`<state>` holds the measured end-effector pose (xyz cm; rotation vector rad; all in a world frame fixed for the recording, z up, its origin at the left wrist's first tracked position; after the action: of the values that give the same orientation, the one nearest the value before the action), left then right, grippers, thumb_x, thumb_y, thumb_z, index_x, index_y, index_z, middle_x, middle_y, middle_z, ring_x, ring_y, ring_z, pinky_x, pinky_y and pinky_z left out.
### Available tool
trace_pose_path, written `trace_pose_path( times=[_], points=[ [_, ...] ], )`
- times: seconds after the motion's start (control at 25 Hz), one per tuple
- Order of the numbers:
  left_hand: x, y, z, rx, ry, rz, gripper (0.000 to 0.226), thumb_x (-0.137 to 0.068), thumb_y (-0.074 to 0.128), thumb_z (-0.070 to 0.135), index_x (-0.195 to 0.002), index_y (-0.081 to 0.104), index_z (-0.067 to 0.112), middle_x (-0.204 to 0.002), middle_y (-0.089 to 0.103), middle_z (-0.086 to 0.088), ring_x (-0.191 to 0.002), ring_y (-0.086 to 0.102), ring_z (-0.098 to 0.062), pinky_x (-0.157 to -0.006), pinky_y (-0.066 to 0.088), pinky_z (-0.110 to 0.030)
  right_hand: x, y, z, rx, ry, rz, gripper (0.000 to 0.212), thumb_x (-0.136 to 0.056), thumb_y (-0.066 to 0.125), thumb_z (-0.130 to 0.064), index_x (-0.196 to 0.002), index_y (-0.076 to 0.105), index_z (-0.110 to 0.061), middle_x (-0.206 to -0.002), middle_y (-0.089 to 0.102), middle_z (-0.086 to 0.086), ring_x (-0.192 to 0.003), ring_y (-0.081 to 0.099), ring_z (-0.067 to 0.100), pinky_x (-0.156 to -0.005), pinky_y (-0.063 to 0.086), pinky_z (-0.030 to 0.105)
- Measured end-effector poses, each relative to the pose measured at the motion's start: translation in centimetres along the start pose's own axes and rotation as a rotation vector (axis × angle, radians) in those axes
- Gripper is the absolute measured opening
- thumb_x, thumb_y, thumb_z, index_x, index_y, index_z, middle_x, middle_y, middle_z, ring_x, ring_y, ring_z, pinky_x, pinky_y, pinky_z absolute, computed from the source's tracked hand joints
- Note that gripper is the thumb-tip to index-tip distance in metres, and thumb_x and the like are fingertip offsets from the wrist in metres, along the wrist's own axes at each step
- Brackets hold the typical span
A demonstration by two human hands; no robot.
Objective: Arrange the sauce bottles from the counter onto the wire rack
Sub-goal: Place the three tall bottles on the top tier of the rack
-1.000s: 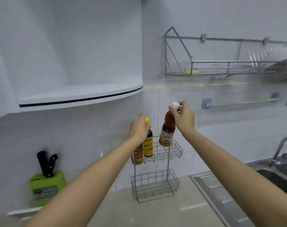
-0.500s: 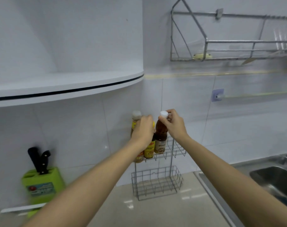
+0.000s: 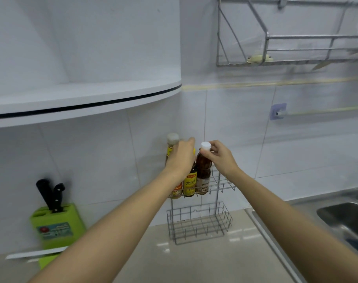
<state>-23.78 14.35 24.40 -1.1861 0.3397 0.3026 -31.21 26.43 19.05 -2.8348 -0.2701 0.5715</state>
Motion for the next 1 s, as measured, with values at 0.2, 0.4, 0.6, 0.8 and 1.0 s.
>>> trace_pose_path(
  times=[0.2, 0.4, 0.6, 0.8, 1.0],
  points=[
    [-0.3, -0.4, 0.0, -0.036, -0.005, -0.065, 0.009, -0.092, 0.056, 0.006, -0.097, 0.058, -0.001, -0.103, 0.059, -0.021, -0.082, 0.066, -0.037, -0.072, 0.059, -0.048, 0.5, 0.3, 0.8, 0.071, 0.040, -0.150, 0.031, -0.092, 0.061, -0.025, -0.120, 0.058, -0.015, -0.116, 0.065, 0.012, -0.107, 0.064, 0.027, -0.095, 0.052, 0.042],
    [-0.3, -0.5, 0.3, -0.069, 0.001, -0.070, 0.010, -0.093, 0.056, 0.006, -0.098, 0.060, -0.002, -0.102, 0.061, -0.022, -0.083, 0.067, -0.037, -0.073, 0.059, -0.047, 0.7, 0.3, 0.6, 0.123, 0.066, -0.166, 0.029, -0.093, 0.058, -0.025, -0.121, 0.056, -0.016, -0.117, 0.064, 0.012, -0.106, 0.064, 0.029, -0.096, 0.051, 0.051],
    [-0.1, -0.4, 0.3, -0.080, 0.016, -0.069, 0.010, -0.093, 0.056, 0.007, -0.099, 0.058, -0.001, -0.104, 0.060, -0.021, -0.085, 0.065, -0.036, -0.073, 0.059, -0.047, 0.9, 0.4, 0.1, 0.267, 0.028, -0.097, 0.028, -0.091, 0.059, -0.034, -0.115, 0.058, -0.019, -0.113, 0.067, 0.008, -0.101, 0.064, 0.028, -0.091, 0.052, 0.049],
    [-0.2, -0.5, 0.5, -0.087, 0.013, -0.072, 0.011, -0.094, 0.055, 0.005, -0.101, 0.060, -0.001, -0.104, 0.061, -0.021, -0.085, 0.066, -0.035, -0.073, 0.060, -0.045, 0.7, 0.4, 0.3, 0.281, 0.049, -0.083, 0.030, -0.092, 0.058, -0.035, -0.117, 0.058, -0.020, -0.116, 0.067, 0.008, -0.104, 0.063, 0.027, -0.092, 0.051, 0.049],
    [0.4, -0.9, 0.6, -0.071, 0.038, -0.069, 0.012, -0.093, 0.055, 0.006, -0.101, 0.060, -0.002, -0.108, 0.059, -0.020, -0.088, 0.065, -0.034, -0.076, 0.059, -0.045, 1.2, 0.0, -0.2, 0.328, 0.044, -0.084, 0.036, -0.093, 0.055, -0.039, -0.120, 0.057, -0.017, -0.120, 0.065, 0.007, -0.111, 0.060, 0.022, -0.087, 0.045, 0.032]
  ],
)
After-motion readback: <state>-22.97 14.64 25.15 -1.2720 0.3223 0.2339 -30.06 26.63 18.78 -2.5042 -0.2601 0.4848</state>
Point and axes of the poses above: each hand's wrist, its own x-axis away from the middle knuckle, its own y-axis out of the palm, z = x × y, the point moved 8 cm from there along -x, towards the middle knuckle
